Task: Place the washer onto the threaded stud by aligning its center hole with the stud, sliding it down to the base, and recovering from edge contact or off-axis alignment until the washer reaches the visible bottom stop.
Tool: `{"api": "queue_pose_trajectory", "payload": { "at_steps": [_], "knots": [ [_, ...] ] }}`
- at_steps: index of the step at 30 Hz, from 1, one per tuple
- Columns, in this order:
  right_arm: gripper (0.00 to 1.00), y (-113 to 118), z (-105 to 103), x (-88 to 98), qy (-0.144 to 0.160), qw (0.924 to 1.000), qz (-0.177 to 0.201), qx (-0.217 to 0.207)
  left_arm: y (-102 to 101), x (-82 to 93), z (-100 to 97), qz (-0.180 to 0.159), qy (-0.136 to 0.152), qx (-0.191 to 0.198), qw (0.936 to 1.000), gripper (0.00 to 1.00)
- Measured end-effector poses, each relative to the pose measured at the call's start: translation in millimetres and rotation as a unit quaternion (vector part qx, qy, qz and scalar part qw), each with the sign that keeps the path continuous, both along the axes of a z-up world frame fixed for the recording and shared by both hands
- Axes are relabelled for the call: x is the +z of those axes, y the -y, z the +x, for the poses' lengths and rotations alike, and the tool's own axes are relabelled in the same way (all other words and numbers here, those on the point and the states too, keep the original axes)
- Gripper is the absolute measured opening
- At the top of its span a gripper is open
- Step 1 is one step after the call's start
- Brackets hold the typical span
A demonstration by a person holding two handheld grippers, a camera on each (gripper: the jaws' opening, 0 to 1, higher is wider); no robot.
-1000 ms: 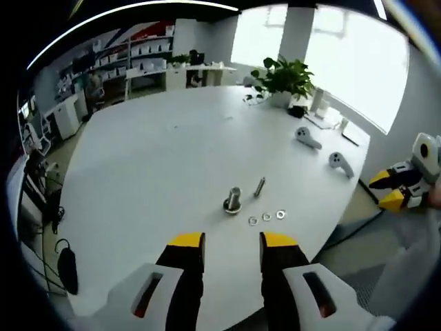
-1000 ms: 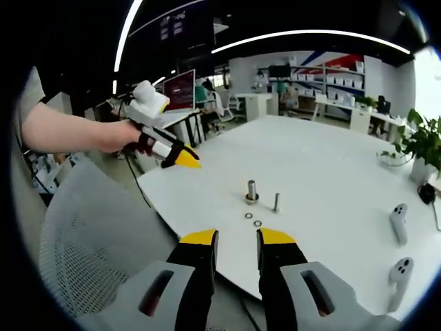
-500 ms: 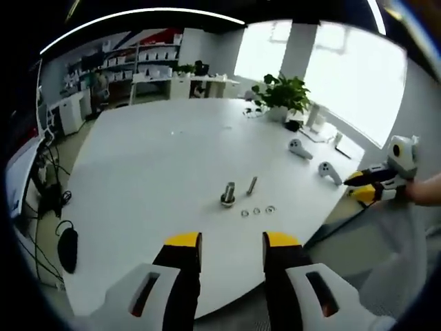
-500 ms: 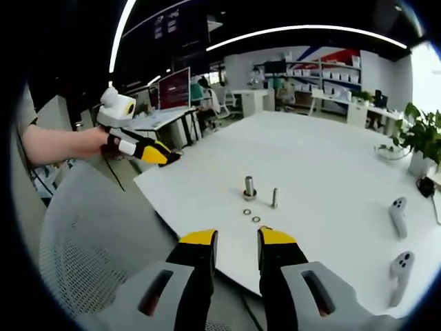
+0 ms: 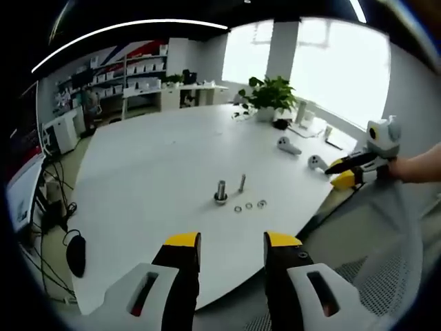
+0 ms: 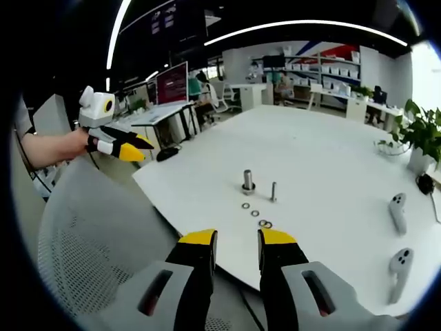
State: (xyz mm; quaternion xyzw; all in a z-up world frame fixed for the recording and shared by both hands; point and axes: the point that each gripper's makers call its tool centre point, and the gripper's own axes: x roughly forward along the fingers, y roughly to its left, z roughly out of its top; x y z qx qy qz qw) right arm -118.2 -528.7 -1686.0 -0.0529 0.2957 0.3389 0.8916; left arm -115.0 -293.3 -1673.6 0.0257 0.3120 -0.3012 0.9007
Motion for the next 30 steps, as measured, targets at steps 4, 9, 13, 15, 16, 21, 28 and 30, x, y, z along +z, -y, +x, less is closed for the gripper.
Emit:
{"api": "queue_pose_trajectory", "payload": {
  "at_steps": [4,9,13,15,16,21,28,30],
  "knots": [
    [0.26,2,1,-0.3,0.000,1.0000,0.000,-0.007,0,-6.3,-6.9,-0.010,-0.001,0.005,0.9999,0.34],
    [0.26,2,0,-5.0,-0.009,0.9999,-0.011,-0.002,2,-7.2,-5.4,-0.017,-0.001,-0.001,0.9999,0.33],
    [0.26,3,0,-5.5,-0.011,0.9998,-0.012,-0.005,3,-11.1,-8.8,-0.005,-0.005,-0.011,0.9999,0.32],
    [0.26,3,0,-4.7,-0.009,0.9999,-0.011,-0.006,2,-10.3,-7.9,0.001,0.000,-0.011,0.9999,0.32],
    [0.26,4,0,-4.5,-0.010,0.9999,-0.009,-0.007,2,-8.8,-7.0,-0.004,0.002,-0.009,0.9999,0.32],
    [0.26,3,-1,-4.7,-0.009,0.9999,-0.008,-0.004,0,-8.3,-5.9,-0.013,0.000,0.001,0.9999,0.32],
    [0.26,5,-2,-10.7,-0.020,0.9996,-0.021,0.000,5,-13.8,-10.9,-0.005,-0.013,-0.013,0.9998,0.32],
    [0.26,3,-3,-10.7,-0.021,0.9995,-0.022,0.004,5,-11.7,-9.6,-0.009,-0.009,-0.012,0.9998,0.32]
  ]
}}
